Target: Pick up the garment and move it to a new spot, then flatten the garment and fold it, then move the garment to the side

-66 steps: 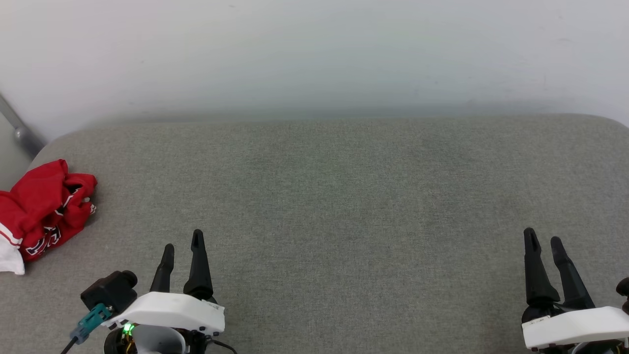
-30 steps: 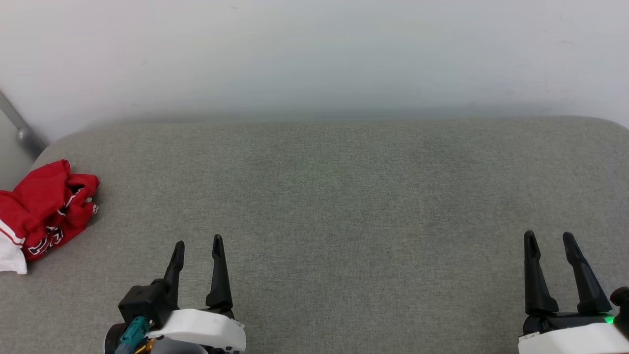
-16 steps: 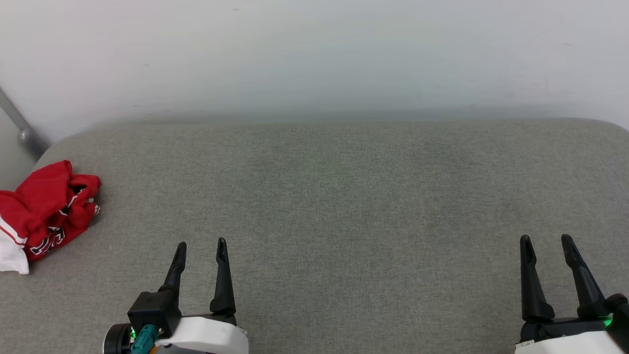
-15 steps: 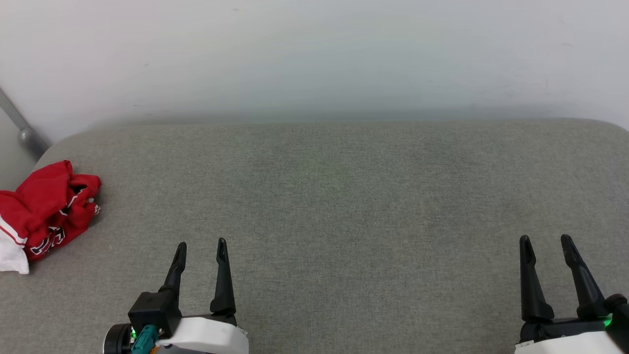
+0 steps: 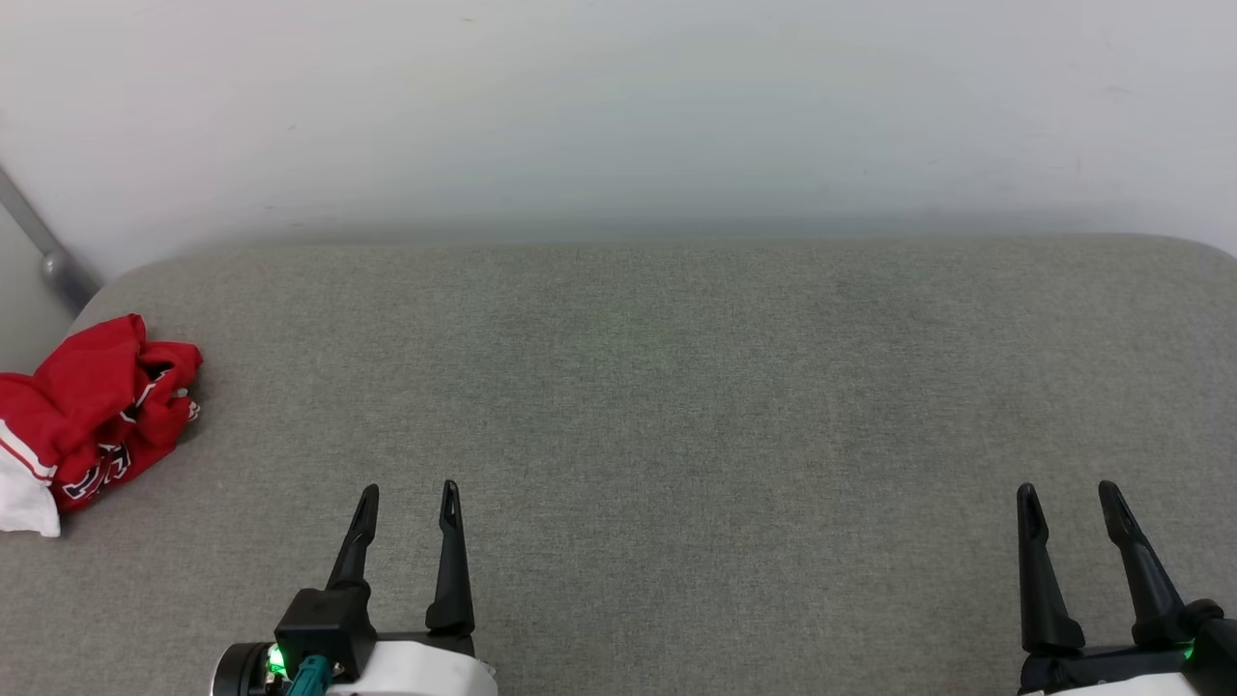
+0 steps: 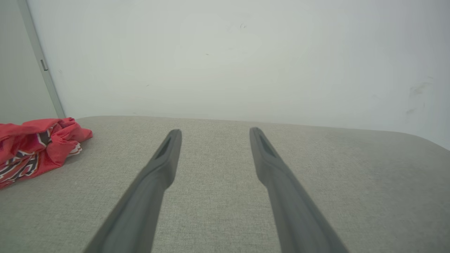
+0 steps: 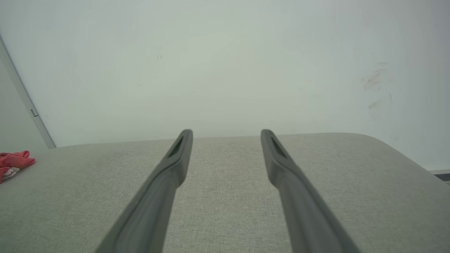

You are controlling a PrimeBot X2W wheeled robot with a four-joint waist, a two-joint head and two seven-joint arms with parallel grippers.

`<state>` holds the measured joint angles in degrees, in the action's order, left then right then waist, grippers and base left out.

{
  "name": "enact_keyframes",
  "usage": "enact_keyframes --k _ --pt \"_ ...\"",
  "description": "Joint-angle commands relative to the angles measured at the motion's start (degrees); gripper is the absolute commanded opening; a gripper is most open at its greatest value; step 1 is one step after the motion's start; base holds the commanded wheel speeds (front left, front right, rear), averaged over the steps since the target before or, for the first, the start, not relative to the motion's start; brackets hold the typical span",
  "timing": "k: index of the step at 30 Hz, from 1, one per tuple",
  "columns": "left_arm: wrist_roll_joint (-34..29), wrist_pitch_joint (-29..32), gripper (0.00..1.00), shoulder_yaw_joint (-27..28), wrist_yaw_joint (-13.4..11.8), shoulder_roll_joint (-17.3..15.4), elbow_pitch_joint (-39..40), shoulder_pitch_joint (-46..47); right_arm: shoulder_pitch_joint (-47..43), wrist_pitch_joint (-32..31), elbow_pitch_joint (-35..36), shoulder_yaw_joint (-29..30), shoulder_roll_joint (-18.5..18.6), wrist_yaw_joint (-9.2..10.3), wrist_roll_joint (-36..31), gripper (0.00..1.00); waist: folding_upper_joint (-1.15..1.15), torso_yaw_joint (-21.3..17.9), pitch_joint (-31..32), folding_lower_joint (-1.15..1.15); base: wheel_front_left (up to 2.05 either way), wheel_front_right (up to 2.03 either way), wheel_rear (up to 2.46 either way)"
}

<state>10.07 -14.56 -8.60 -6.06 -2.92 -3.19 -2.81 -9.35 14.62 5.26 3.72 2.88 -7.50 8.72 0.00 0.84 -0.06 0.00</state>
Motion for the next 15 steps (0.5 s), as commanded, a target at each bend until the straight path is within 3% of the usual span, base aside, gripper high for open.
enact_keyframes --k 1,15 --pt "-1.0 -0.5 1.00 0.0 -0.3 0.0 0.1 -0.5 -0.5 0.5 -0.1 0.1 0.0 0.02 -0.5 1.00 0.00 0.0 0.0 0.00 0.00 0.00 0.00" --pt "0.1 -0.7 1.00 0.2 -0.1 0.1 -0.5 -1.2 -1.0 0.6 -1.0 -0.2 0.0 0.02 0.6 1.00 0.00 0.2 -0.3 0.00 0.00 0.00 0.00"
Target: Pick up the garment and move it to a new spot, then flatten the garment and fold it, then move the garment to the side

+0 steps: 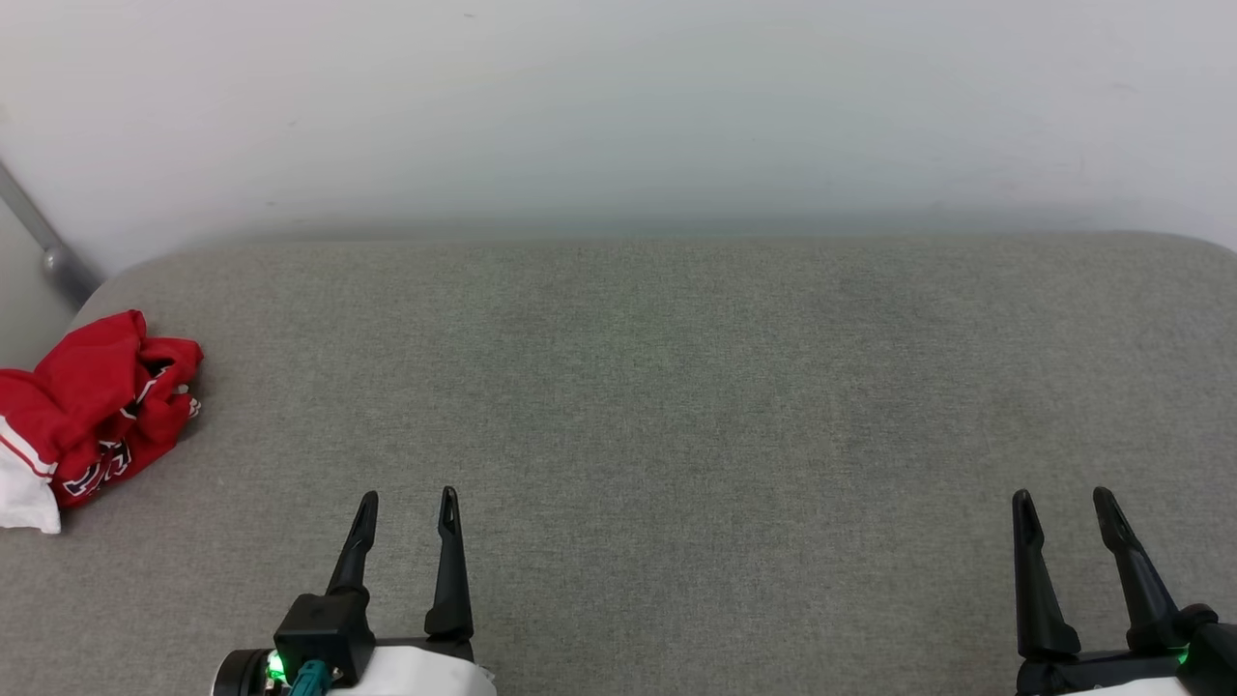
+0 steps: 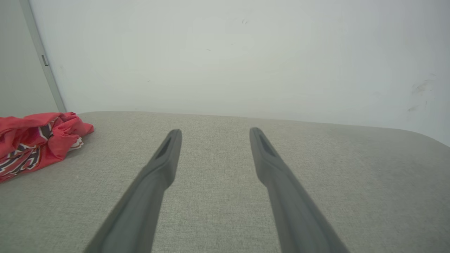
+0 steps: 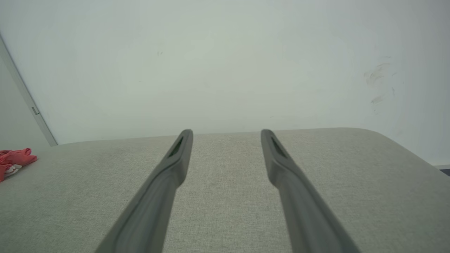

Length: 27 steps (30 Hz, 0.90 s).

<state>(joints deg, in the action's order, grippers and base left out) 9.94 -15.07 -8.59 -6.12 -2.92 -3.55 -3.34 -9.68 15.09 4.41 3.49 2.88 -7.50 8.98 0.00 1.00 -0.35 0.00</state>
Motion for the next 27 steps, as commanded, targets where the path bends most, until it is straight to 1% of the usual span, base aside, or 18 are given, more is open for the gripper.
enact_keyframes --k 1,11,16,22,27 --pt "0.3 -0.2 1.00 0.2 0.0 0.1 -0.2 -0.6 -0.6 0.1 -0.2 0.0 0.0 0.02 0.3 1.00 0.00 0.0 -0.1 0.00 0.00 0.00 0.00" --pt "0.7 -0.2 1.00 0.4 0.0 0.1 -0.3 -0.4 -0.6 0.1 -0.1 -0.2 0.0 0.02 0.2 1.00 0.00 0.5 -0.2 0.00 0.00 0.00 0.00" --pt "0.5 -0.2 1.00 0.4 -0.3 0.1 -0.4 0.0 -0.7 0.1 0.2 -0.3 0.0 0.02 0.0 1.00 0.00 1.3 -0.4 0.00 0.00 0.00 0.00" --pt "-0.1 -0.2 1.00 0.7 -0.4 0.0 -0.4 0.8 -0.7 0.1 0.5 -0.3 0.0 0.02 -0.5 1.00 0.00 3.9 -0.8 0.00 0.00 0.00 0.00" --pt "-0.3 -0.2 1.00 1.0 -0.7 0.0 -0.4 1.3 -0.4 0.1 0.8 -0.3 0.0 0.02 -0.8 1.00 0.00 7.3 -1.3 0.00 0.00 0.00 0.00"
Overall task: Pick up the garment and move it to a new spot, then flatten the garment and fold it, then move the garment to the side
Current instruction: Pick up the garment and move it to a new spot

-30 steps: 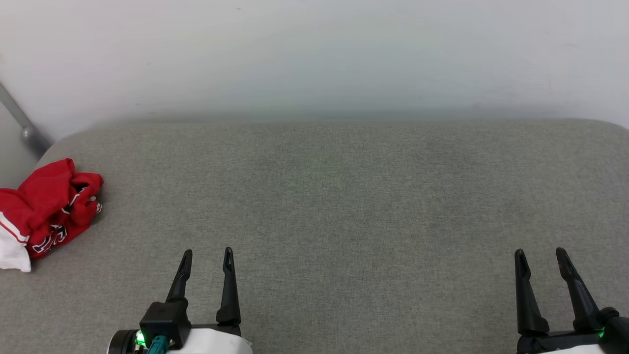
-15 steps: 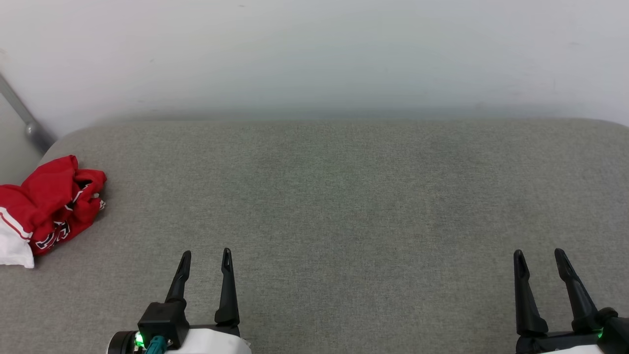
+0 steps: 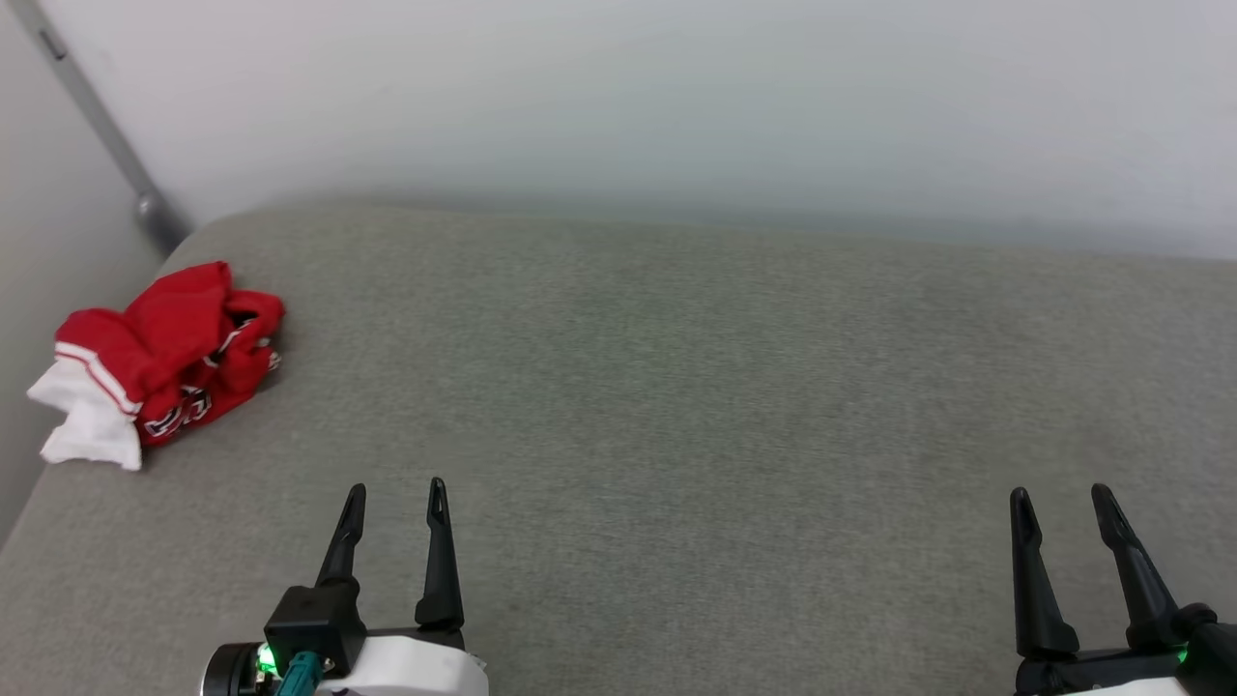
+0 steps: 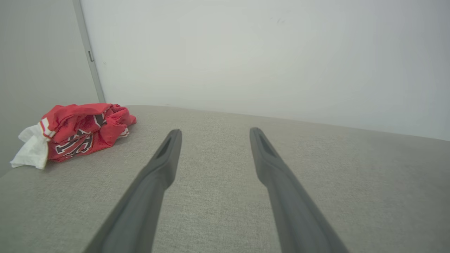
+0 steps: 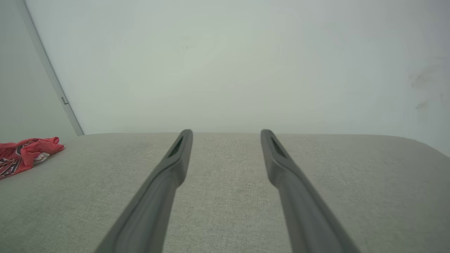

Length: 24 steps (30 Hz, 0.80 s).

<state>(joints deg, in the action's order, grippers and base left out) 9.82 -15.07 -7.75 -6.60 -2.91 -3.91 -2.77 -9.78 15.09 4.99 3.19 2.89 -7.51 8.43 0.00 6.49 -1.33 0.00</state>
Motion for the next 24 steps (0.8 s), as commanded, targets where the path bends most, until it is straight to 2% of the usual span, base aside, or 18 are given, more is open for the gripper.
enact_keyframes --k 1,18,24 --pt "-0.1 -0.2 1.00 0.2 -0.3 0.0 0.0 0.8 -0.2 0.1 0.3 0.0 0.0 0.03 -0.3 1.00 0.00 2.7 -0.4 0.00 0.00 0.00 0.00" --pt "0.7 -0.2 1.00 2.0 -2.5 0.0 0.5 1.5 0.4 0.1 1.5 -0.7 0.0 0.03 -2.2 1.00 0.00 16.4 -2.1 0.00 0.00 0.00 0.00" --pt "1.1 -0.2 1.00 2.6 -3.5 0.0 1.1 1.3 0.5 0.1 1.6 -1.1 0.0 0.03 -2.9 1.00 0.00 20.2 -2.5 0.00 0.00 0.00 0.00"
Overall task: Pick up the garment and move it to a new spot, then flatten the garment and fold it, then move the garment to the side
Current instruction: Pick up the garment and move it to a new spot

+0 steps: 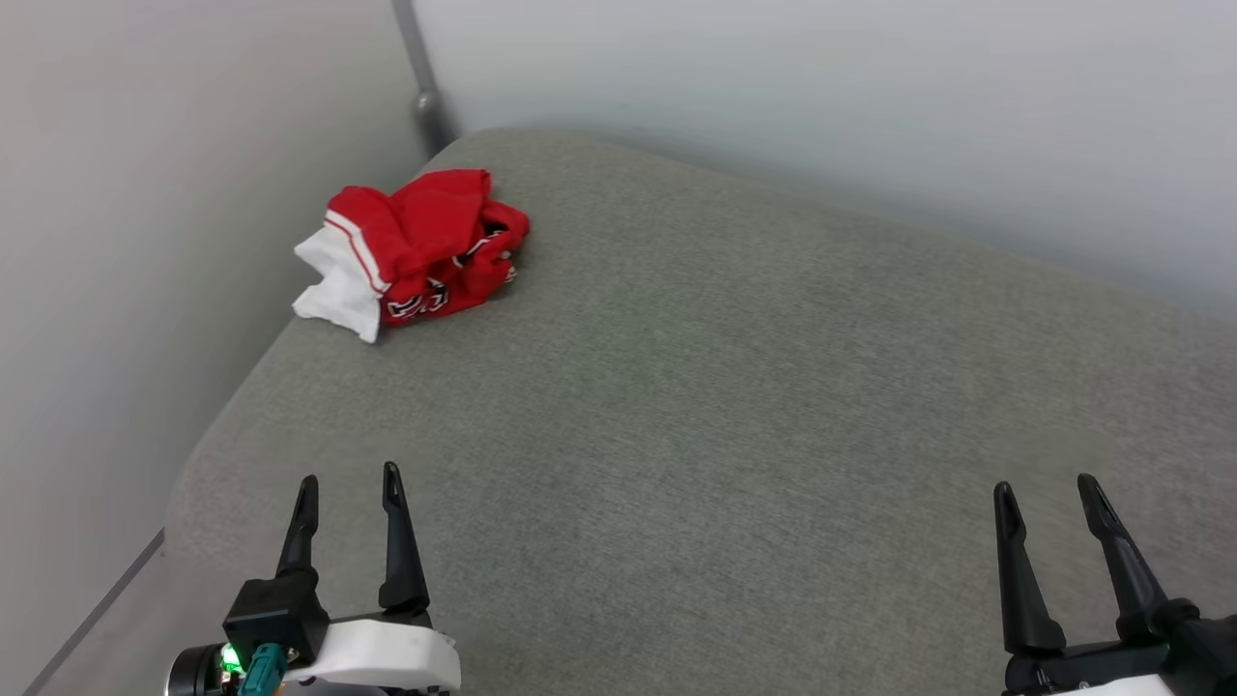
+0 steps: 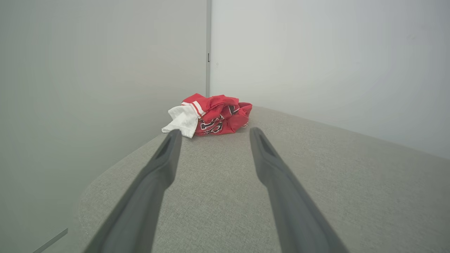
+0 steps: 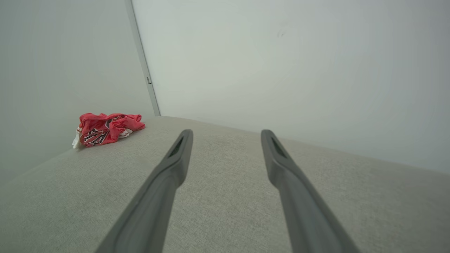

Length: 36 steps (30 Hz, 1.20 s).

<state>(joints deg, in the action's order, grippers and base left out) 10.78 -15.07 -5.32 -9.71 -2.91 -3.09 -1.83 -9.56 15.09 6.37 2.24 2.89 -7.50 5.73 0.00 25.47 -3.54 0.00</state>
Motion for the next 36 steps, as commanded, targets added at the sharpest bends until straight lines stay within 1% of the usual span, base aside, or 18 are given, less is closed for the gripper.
enact_keyframes --k 1,7,13,16,18,21,25,27,31,33,36 --pt "0.3 -0.2 1.00 0.3 -0.5 0.0 0.3 0.3 0.4 0.1 0.3 -0.1 0.0 0.03 -0.2 1.00 0.00 1.7 -0.3 0.00 0.00 0.00 0.00" --pt "0.3 -0.2 1.00 1.0 -0.8 0.0 0.5 -0.6 0.4 0.1 0.0 -0.4 0.0 0.02 -0.5 1.00 0.00 3.0 -0.1 0.00 0.00 0.00 0.00" --pt "1.0 -0.2 1.00 1.6 -0.9 0.0 0.2 -0.3 0.5 0.1 -0.2 -0.9 0.0 0.03 -0.6 1.00 0.00 2.8 -0.2 0.00 0.00 0.00 0.00" --pt "0.9 -0.2 1.00 2.3 -0.5 0.0 -0.2 0.8 0.8 0.1 -0.2 -1.2 0.0 0.03 -0.8 1.00 0.00 2.2 -0.5 0.00 0.00 0.00 0.00" --pt "1.3 -0.2 1.00 4.0 -0.3 0.0 -0.3 2.1 1.1 0.1 -0.1 -1.1 0.0 0.03 -1.0 1.00 0.00 1.7 -0.8 0.00 0.00 0.00 0.00" --pt "0.2 -0.2 1.00 7.1 1.5 -0.2 -0.9 4.9 1.7 0.1 0.3 -1.1 0.0 0.03 -1.4 1.00 0.00 0.7 -1.9 0.00 0.00 0.00 0.00" --pt "-0.4 -0.2 1.00 12.3 4.4 -2.6 -2.0 11.3 3.0 0.1 1.1 -0.7 0.0 0.03 -3.1 1.00 0.00 -0.9 -4.4 0.00 0.00 0.00 0.00" --pt "-0.7 -0.2 1.00 13.9 5.7 -4.1 -3.8 14.9 3.6 0.1 1.4 -0.5 0.0 0.02 -3.9 1.00 0.00 -1.8 -5.9 0.00 0.00 0.00 0.00" --pt "-0.9 -0.2 1.00 16.6 7.3 -9.1 -8.1 23.9 5.2 0.1 2.2 -0.3 0.0 0.03 -5.3 1.00 0.00 -3.9 -9.6 0.00 0.00 0.00 0.00" --pt "-0.9 0.0 1.00 16.9 8.0 -11.2 -10.6 27.8 6.1 0.1 2.6 0.3 0.0 0.03 -6.0 1.00 0.00 -4.8 -11.6 0.00 0.00 0.00 0.00" --pt "-0.5 1.9 1.00 17.4 9.3 -15.2 -13.6 34.9 7.4 0.1 3.3 1.1 0.0 0.03 -6.9 1.00 0.00 -6.0 -14.7 0.00 0.00 0.00 0.00"
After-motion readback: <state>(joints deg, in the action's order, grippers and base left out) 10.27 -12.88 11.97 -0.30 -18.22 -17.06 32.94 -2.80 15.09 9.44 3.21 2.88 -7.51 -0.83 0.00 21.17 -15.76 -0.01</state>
